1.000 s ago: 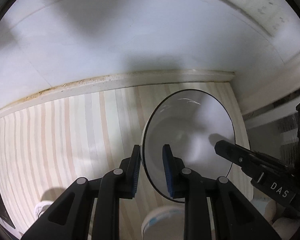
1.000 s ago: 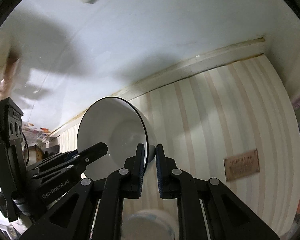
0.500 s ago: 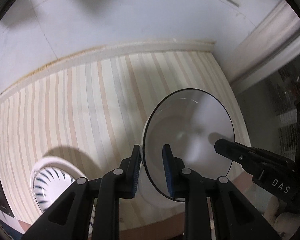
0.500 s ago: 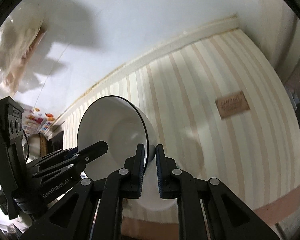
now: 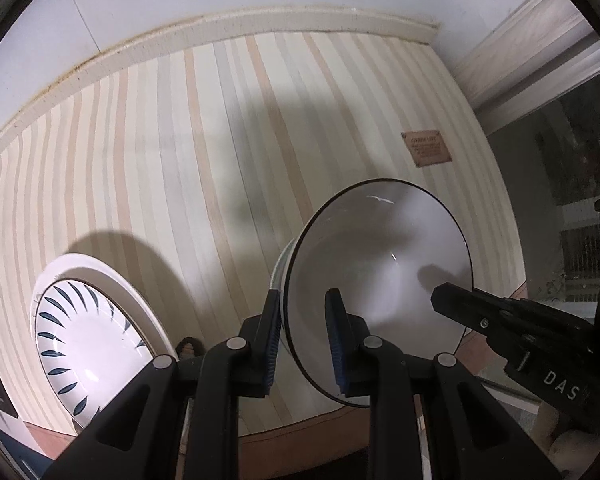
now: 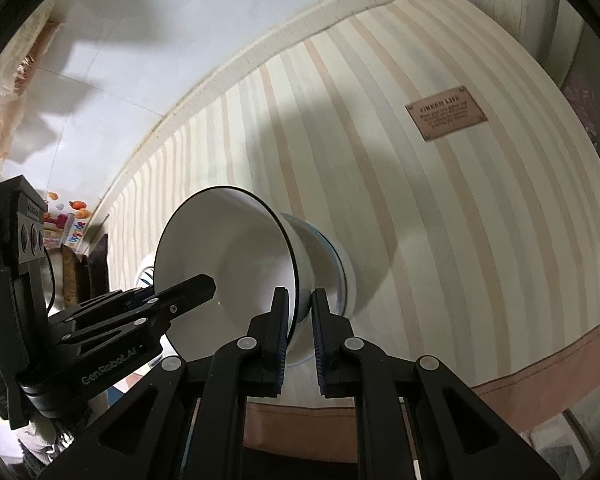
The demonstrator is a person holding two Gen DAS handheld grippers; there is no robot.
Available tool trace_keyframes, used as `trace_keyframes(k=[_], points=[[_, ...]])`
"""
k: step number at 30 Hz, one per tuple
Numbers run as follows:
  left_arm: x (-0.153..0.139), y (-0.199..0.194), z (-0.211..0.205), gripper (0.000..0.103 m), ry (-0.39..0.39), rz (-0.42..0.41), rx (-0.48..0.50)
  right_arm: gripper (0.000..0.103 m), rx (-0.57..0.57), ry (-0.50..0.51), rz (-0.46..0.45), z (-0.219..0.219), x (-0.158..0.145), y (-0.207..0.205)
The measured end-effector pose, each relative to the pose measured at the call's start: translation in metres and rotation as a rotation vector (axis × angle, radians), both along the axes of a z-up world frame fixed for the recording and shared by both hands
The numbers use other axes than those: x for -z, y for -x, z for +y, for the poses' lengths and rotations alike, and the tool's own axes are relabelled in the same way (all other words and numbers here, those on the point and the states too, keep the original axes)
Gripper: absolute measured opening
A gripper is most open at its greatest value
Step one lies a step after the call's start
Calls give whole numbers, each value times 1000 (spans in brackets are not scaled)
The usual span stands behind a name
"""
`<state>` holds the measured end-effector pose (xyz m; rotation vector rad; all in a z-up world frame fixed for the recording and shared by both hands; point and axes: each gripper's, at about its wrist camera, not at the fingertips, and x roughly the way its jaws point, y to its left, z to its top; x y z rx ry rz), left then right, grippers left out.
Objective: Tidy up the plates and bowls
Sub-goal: 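Carry the black-rimmed bowl with both tools and nest it with the other bowls, then open both tools and lift them away from the bowl stack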
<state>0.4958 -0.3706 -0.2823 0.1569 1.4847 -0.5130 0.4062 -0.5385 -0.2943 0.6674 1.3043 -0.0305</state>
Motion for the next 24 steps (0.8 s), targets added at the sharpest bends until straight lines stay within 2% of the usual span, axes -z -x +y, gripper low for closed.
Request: trace_keyframes(k=[9, 24], points=[[18, 1, -7, 20, -30, 29, 19, 14, -11, 13, 38, -2, 8, 0], [18, 5, -12, 20, -74, 16, 40, 14, -25, -2, 62, -3, 10, -6]])
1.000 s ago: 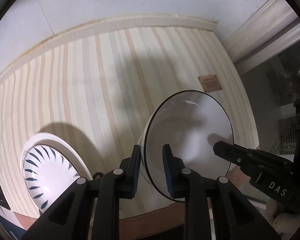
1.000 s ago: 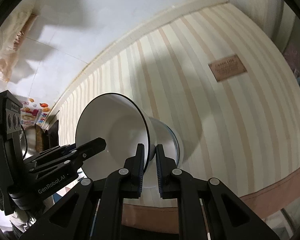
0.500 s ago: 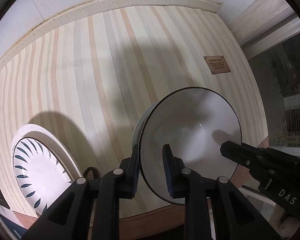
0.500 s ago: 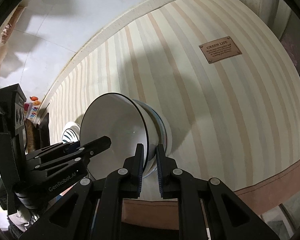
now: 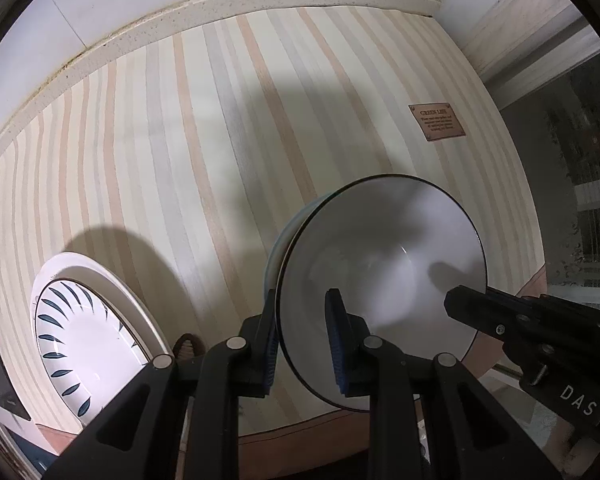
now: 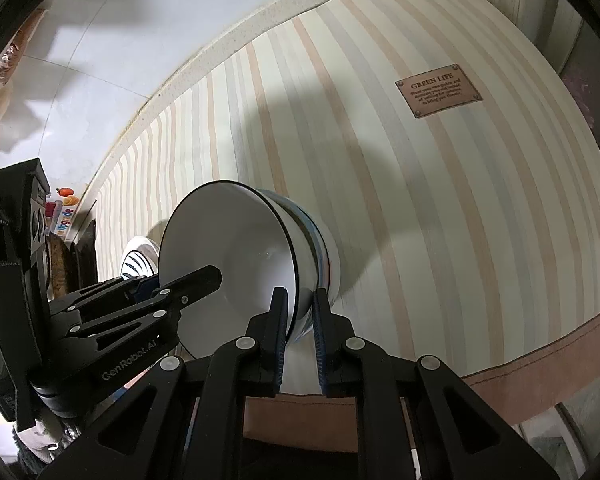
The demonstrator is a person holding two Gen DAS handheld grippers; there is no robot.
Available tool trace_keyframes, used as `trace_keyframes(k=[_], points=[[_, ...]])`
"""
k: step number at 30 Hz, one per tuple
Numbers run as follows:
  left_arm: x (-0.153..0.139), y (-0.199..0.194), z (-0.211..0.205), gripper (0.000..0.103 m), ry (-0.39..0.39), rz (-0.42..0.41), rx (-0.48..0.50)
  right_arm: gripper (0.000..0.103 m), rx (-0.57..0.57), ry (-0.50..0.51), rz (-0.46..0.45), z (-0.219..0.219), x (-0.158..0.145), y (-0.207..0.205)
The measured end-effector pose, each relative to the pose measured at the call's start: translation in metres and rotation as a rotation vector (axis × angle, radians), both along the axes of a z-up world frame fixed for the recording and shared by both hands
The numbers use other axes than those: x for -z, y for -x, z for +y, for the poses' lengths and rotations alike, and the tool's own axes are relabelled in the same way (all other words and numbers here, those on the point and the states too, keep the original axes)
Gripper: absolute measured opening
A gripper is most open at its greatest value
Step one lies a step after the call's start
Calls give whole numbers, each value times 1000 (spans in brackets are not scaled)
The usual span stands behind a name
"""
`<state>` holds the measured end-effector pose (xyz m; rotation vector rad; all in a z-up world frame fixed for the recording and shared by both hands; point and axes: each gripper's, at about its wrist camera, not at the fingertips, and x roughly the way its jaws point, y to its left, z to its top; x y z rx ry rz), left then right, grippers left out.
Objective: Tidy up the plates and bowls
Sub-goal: 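Open both tools and lift them away from the bowl stack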
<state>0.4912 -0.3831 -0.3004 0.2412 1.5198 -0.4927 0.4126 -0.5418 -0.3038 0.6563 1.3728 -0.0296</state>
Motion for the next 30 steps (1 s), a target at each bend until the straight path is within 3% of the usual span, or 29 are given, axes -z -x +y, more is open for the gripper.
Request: trace_keyframes(k=[14, 20, 26, 30], points=[[-2, 6, -7, 20, -104, -80, 33, 14, -35, 8, 13, 4, 1, -3], [-13, 5, 8, 21, -52, -53, -27, 14, -25, 5, 20, 6, -2, 0], [-50, 24, 27, 25, -12, -113, -64, 14, -34, 86, -17, 17, -35, 19], [-76, 42, 38, 26, 19, -146, -69, 37, -47, 133, -70, 28, -71, 36]])
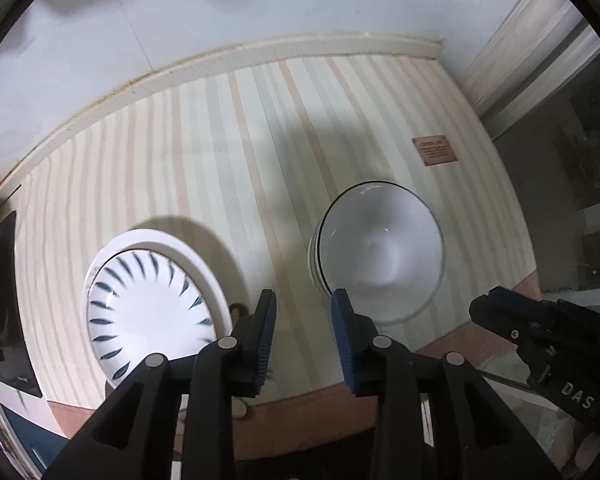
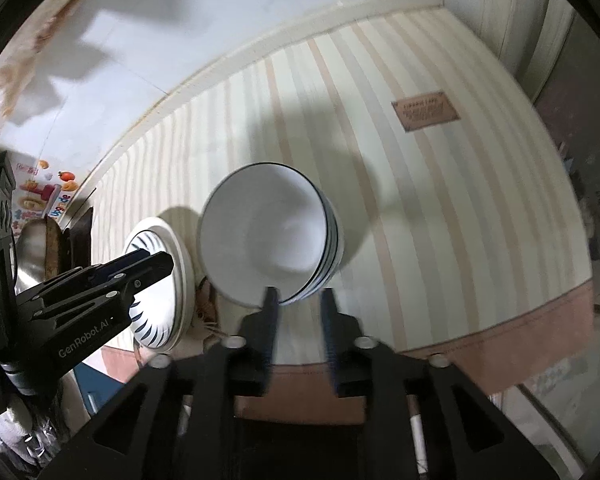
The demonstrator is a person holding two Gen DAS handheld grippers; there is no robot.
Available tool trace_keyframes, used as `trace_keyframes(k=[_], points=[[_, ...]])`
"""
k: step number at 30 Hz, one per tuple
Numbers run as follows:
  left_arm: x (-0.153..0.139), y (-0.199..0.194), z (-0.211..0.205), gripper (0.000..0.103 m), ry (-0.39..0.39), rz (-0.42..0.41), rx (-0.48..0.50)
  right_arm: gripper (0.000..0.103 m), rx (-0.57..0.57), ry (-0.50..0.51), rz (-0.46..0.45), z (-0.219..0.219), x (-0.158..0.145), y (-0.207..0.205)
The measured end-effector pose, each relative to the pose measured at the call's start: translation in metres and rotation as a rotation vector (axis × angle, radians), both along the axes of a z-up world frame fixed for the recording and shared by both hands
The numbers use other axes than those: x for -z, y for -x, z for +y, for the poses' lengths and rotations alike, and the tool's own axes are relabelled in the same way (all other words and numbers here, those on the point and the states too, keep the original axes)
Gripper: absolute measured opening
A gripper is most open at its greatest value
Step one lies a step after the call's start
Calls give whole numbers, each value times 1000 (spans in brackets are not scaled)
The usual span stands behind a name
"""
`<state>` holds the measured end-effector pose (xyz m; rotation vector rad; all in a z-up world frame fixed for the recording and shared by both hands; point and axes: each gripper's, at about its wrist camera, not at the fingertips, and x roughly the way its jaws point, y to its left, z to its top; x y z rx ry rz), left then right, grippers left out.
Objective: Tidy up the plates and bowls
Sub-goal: 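Open both tools and lift them away from the bowl stack, then grip the bowl stack rim with both tools and lift it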
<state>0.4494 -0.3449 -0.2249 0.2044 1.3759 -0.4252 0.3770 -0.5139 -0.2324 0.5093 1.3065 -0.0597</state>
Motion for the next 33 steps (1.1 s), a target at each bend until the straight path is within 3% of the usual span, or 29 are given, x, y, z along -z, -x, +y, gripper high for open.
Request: trace_keyframes(k=[7, 9, 12, 14, 18, 27, 30, 33], points=[[-47, 30, 18, 29, 57, -69, 3, 58, -32, 72, -77, 27, -57, 29], [-61, 39, 22, 36, 68, -92, 11, 68, -39, 88, -96, 35, -70, 36], [-73, 46, 25, 58, 80, -104, 18, 83, -38, 116, -124, 42, -88, 45], [-82, 50, 29, 78, 83, -120, 21, 87, -33, 146, -133, 45, -98, 51], [-99, 55, 37, 88, 96, -155, 20, 92, -23, 199, -172, 52, -120, 66], [-118, 64, 46, 89, 110, -185, 22, 96, -28, 278, -216, 58, -144, 75], [-115, 62, 46, 89, 118, -165, 14, 97, -28, 258, -216, 56, -140, 71], [-98, 49, 44, 89, 130, -95, 5, 98, -24, 182, -192, 48, -122, 62]])
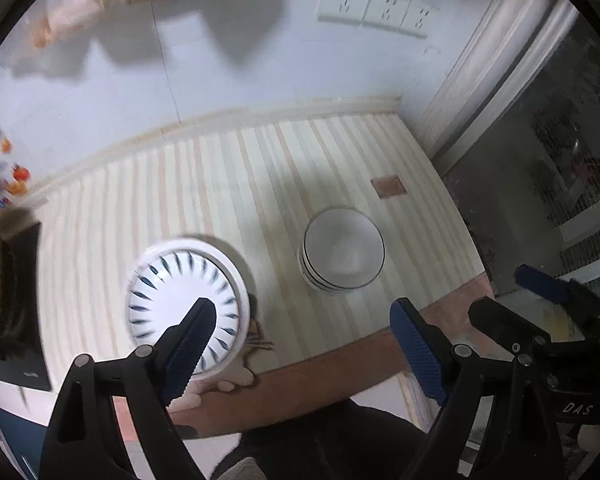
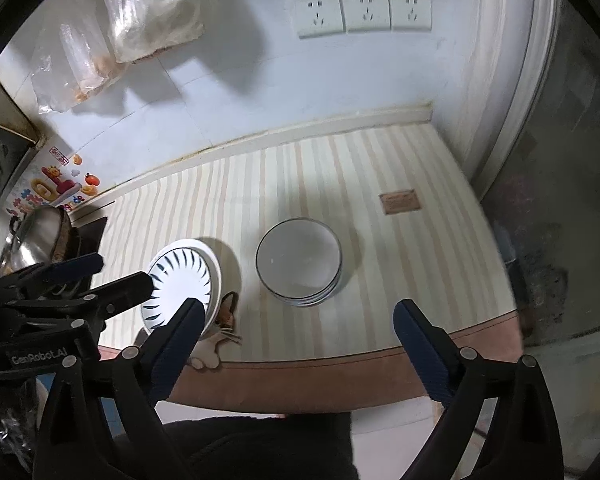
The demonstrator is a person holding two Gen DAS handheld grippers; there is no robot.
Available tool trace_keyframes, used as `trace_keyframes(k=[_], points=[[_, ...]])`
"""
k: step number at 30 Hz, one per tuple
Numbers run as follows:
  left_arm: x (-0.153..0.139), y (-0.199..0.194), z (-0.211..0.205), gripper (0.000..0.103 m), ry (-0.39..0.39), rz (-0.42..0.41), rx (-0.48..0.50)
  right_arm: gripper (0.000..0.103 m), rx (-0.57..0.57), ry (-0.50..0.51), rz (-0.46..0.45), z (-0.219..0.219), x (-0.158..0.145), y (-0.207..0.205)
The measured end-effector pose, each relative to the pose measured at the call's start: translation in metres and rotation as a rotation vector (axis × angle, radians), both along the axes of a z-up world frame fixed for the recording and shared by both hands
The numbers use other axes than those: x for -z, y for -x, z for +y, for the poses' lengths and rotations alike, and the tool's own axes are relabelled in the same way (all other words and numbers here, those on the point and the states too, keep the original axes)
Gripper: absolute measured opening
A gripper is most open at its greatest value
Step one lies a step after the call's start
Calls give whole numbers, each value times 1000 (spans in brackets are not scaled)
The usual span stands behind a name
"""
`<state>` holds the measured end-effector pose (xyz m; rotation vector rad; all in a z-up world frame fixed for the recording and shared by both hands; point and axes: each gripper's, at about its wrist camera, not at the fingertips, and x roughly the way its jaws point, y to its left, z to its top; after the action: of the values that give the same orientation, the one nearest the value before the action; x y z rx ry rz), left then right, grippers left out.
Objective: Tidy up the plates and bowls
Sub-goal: 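Grip the bowl stack rim with both tools and lift it, then carry the bowl stack with both tools and lower it onto the plate stack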
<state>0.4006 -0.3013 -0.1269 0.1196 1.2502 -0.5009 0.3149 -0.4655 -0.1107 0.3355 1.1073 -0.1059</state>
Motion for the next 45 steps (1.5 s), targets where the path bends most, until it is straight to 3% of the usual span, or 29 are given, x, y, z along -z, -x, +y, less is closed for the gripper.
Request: trace_keyframes(k=[4, 9, 16, 23, 27, 29, 32, 34, 38, 45], points=[[35, -28, -6, 89, 51, 127, -22, 98, 7, -139, 23, -18, 34, -17], [87, -64, -24, 89, 49, 240, -60, 98, 50, -323, 85, -55, 105, -47], [165, -101, -52, 89, 28, 392, -94, 98, 99, -462, 175, -90, 195, -79], [225, -114, -72, 88, 35, 556, -108, 98, 95, -582, 245, -101, 255, -101], [238, -115, -75, 79, 57, 576, -110, 98, 57, -604, 256, -99, 273, -111], [243, -116, -76, 70, 90, 588, -112, 96, 46, -635, 267, -98, 284, -114], [245, -119, -75, 61, 152, 599, -123, 84, 46, -708, 257, -99, 292, -119], [244, -119, -76, 59, 152, 586, -120, 66, 38, -719, 246, -98, 292, -122], [241, -115, -77, 57, 152, 556, -109, 53, 11, -643, 261, -90, 291, -125], [236, -113, -77, 57, 118, 538, -111, 52, -12, -629, 282, -85, 290, -130]])
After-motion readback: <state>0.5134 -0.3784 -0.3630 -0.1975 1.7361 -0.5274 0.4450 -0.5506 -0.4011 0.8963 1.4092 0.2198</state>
